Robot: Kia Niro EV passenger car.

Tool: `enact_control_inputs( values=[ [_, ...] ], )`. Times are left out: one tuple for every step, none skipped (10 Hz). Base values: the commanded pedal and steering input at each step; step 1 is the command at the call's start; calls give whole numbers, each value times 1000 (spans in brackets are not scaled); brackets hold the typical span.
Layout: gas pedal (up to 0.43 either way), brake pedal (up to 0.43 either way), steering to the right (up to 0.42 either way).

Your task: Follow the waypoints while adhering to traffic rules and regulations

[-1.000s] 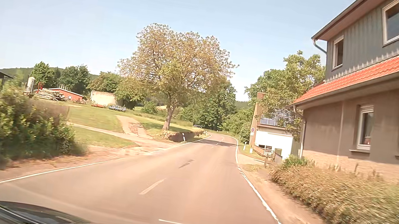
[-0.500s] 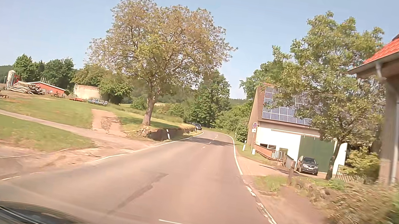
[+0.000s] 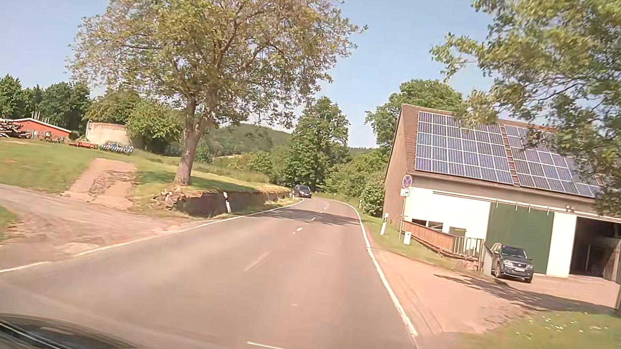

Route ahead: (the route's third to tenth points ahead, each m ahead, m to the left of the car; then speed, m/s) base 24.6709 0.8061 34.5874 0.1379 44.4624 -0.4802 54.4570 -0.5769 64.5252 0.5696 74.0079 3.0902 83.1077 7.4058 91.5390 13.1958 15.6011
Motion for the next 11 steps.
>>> enact_control_inputs(
  values=[
    [59,0,13],
    [59,0,13],
    [59,0,13],
    [47,0,13],
    [8,0,12],
    [0,0,9],
    [0,0,5],
    [0,0,3],
    [0,0,3],
    [0,0,3],
    [0,0,3]
  ],
)
